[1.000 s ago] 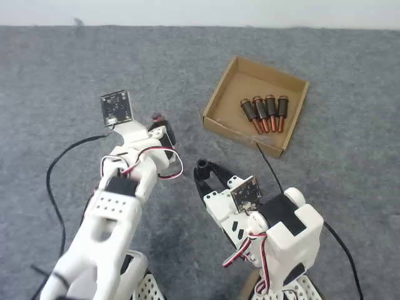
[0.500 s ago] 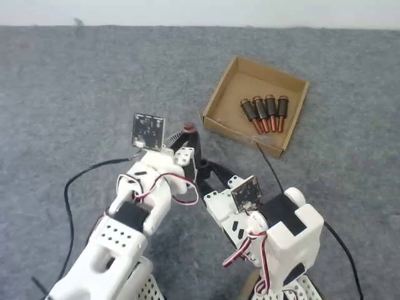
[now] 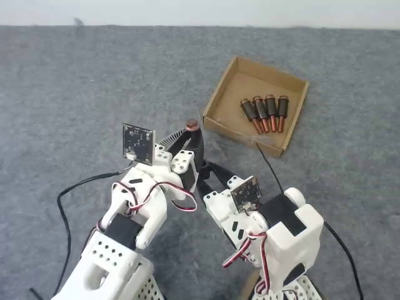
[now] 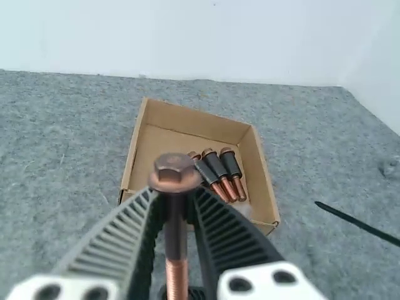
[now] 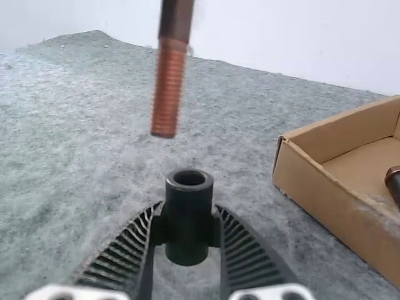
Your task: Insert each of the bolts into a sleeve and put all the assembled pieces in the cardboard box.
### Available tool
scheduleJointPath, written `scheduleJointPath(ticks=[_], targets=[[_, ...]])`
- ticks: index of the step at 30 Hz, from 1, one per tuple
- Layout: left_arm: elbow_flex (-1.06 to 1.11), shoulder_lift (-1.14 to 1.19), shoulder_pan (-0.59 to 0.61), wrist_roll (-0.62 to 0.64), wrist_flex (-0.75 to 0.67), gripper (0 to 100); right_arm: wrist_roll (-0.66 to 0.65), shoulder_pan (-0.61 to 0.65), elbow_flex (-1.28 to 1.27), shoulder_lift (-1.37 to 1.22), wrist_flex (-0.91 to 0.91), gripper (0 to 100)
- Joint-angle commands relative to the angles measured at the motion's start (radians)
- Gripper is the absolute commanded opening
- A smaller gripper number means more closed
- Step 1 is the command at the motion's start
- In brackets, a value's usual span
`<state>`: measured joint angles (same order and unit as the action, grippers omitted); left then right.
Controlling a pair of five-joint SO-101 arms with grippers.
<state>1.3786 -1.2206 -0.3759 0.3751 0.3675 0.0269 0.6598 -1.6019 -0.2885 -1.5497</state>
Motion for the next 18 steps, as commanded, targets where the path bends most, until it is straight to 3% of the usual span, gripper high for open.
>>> scheduleJointPath(ticks=[1, 7, 12, 18], targets=[[0.005, -0.038, -0.005, -0.008, -0.003, 1, 0.003, -0.002, 0.012, 0.004, 0.004, 0.6], [0.107, 0.092, -0.003, -0.011, -0.279, 1, 0.003, -0.002, 0.012, 0.004, 0.004, 0.6], [0.056, 0.222, -0.005, -0.009, -0.293, 1, 0.003, -0.002, 0.012, 0.004, 0.004, 0.6], [0.088, 0.17, -0.005, -0.009, -0.267, 1, 0.003, -0.002, 0.012, 0.004, 0.004, 0.6]])
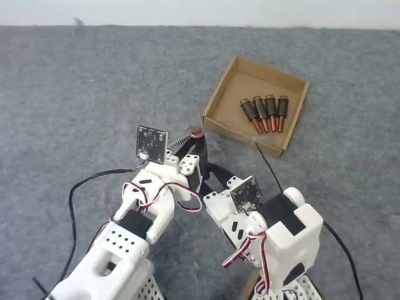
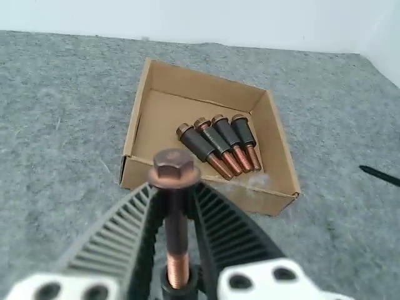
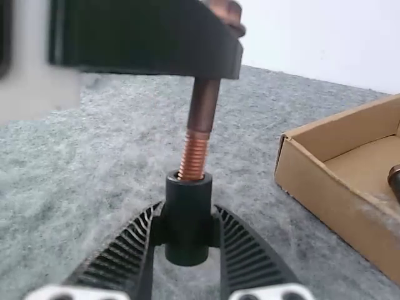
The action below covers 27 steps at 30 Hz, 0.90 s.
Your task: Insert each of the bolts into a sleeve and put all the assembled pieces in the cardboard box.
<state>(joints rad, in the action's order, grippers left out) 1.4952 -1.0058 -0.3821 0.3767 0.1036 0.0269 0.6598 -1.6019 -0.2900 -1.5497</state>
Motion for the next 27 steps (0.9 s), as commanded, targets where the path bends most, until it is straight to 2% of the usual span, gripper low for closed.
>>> scheduleJointPath(ticks=[1, 10, 17, 22, 24, 27], targets=[[-0.021, -0.058, 0.002, -0.011, 0.005, 1, 0.003, -0.002, 0.012, 0.005, 0.004, 0.6], [0.085, -0.183, 0.002, -0.014, 0.13, 1, 0.003, -0.041, 0.014, 0.016, 0.004, 0.6], [0.174, -0.209, -0.061, -0.017, 0.135, 1, 0.003, -0.045, 0.014, 0.007, -0.042, 0.6], [0.179, -0.207, -0.06, -0.048, 0.135, 1, 0.003, -0.051, 0.012, 0.007, -0.045, 0.6], [0.188, -0.207, -0.06, -0.057, 0.137, 4, 0.006, -0.061, 0.012, 0.013, -0.045, 0.6], [0.188, -0.21, -0.043, -0.052, 0.166, 15, 0.006, -0.062, 0.012, 0.015, -0.047, 0.6]])
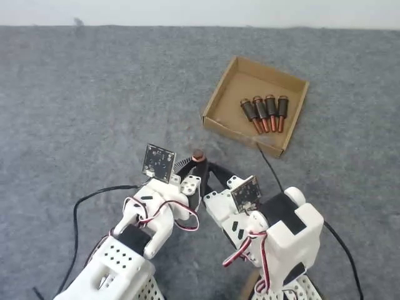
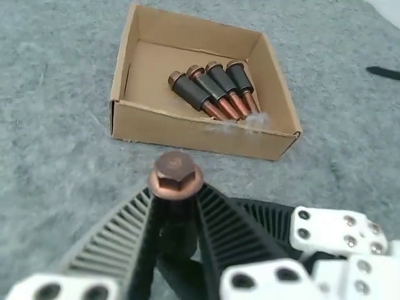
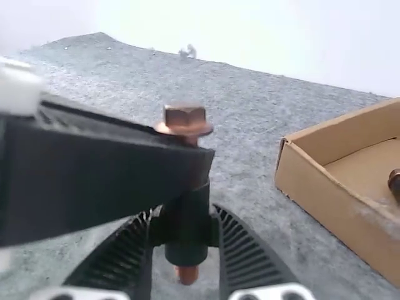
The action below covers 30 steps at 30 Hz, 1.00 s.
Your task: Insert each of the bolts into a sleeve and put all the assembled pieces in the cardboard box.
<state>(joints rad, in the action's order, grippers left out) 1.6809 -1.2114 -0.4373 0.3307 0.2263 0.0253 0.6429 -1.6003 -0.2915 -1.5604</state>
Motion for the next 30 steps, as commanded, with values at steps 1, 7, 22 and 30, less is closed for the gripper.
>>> scheduleJointPath(ticks=[1, 7, 22, 30], targets=[[0.002, -0.009, 0.026, -0.006, 0.052, 18, 0.009, -0.045, 0.012, 0.016, -0.036, 0.6], [0.002, -0.009, 0.089, 0.04, 0.057, 26, 0.009, -0.047, 0.012, 0.016, -0.036, 0.6], [-0.2, -0.011, 0.095, 0.106, 0.298, 26, 0.008, -0.064, 0.035, 0.01, -0.027, 0.6], [-0.268, -0.017, 0.15, 0.121, 0.331, 18, 0.008, -0.073, 0.046, 0.008, -0.025, 0.6]])
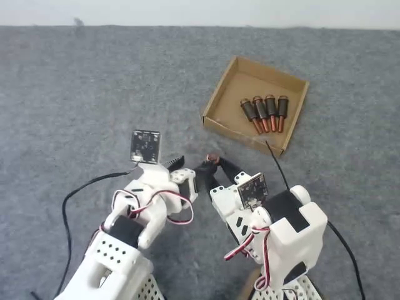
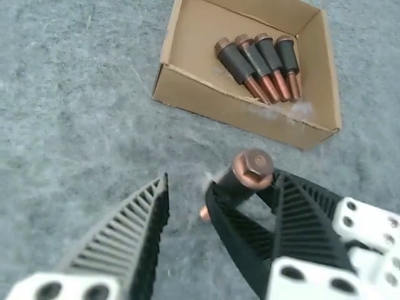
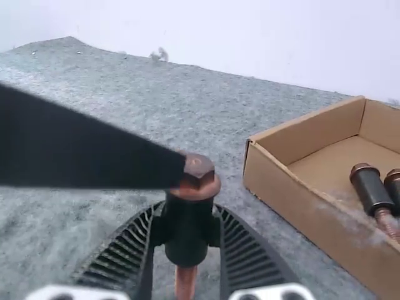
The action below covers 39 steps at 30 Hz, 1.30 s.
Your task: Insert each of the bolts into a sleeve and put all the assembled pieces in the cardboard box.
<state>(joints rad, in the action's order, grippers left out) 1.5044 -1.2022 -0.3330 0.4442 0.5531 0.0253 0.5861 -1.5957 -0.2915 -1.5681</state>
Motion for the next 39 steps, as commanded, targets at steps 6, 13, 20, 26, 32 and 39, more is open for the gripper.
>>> scheduleJointPath(ticks=[6, 13, 20, 26, 32, 39], targets=[[-0.174, -0.222, 0.103, 0.003, 0.163, 3, 0.008, -0.038, 0.063, 0.016, 0.024, 0.6], [-0.17, -0.583, 0.196, 0.0, 0.485, 1, 0.008, -0.047, 0.072, 0.016, 0.038, 0.6], [-0.117, -0.601, 0.434, -0.087, 0.519, 1, 0.003, -0.044, 0.063, 0.018, 0.038, 0.6], [0.05, -0.626, 0.52, -0.215, 0.446, 1, 0.003, -0.058, -0.003, 0.127, 0.054, 0.6], [0.179, -0.626, 0.575, -0.267, 0.434, 1, 0.003, -0.113, -0.018, 0.386, 0.392, 0.6], [0.18, -0.623, 0.589, -0.419, 0.54, 1, -0.147, -0.199, 0.014, 0.676, 0.855, 0.6]])
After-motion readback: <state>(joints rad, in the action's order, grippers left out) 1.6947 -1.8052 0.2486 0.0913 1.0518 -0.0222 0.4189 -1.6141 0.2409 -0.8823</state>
